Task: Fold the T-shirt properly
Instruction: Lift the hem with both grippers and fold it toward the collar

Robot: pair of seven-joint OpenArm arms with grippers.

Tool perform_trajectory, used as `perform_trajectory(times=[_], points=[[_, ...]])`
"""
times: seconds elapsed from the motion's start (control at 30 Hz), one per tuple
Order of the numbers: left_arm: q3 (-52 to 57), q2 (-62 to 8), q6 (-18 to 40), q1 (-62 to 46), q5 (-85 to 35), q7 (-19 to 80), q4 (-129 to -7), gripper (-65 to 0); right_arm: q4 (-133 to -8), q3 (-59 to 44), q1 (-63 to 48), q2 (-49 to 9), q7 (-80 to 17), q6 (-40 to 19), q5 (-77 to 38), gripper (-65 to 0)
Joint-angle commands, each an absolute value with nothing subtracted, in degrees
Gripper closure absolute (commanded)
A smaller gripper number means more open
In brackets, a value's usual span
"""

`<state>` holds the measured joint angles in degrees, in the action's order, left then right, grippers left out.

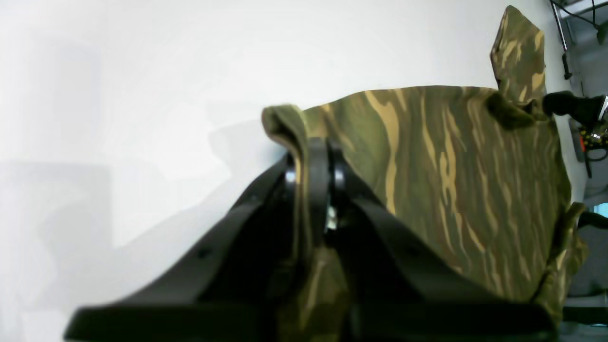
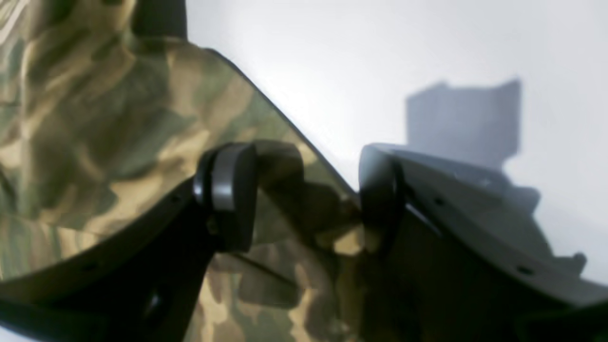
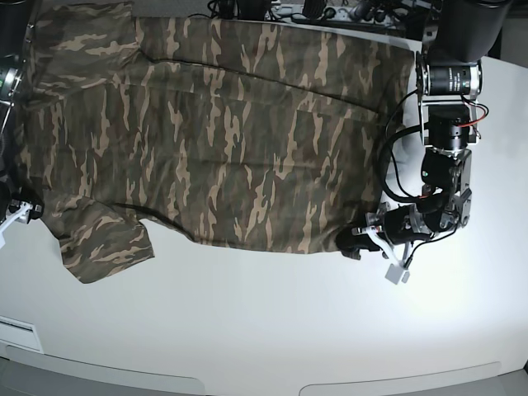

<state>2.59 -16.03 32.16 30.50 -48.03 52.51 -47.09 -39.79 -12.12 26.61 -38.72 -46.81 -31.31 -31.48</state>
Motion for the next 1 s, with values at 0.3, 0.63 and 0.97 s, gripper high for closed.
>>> perform_trajectory(times=[0.3, 0.63, 0.97], points=[[2.7, -16.4, 32.6, 32.1, -48.2, 52.8, -47.7, 0.0, -40.5, -12.4, 26.4, -37.8, -48.5, -38.9, -39.2, -36.0], [2.7, -16.3, 32.6, 32.1, -48.3, 52.7, -47.7, 0.0, -40.6, -12.4, 26.4, -37.5, -49.9, -40.0, -43.4, 0.0], [2.7, -16.4, 33.4, 34.8, -44.8, 48.3, -47.7, 0.0, -40.8, -12.4, 31.5, -37.5, -55.0, -40.0, -51.7, 0.0]])
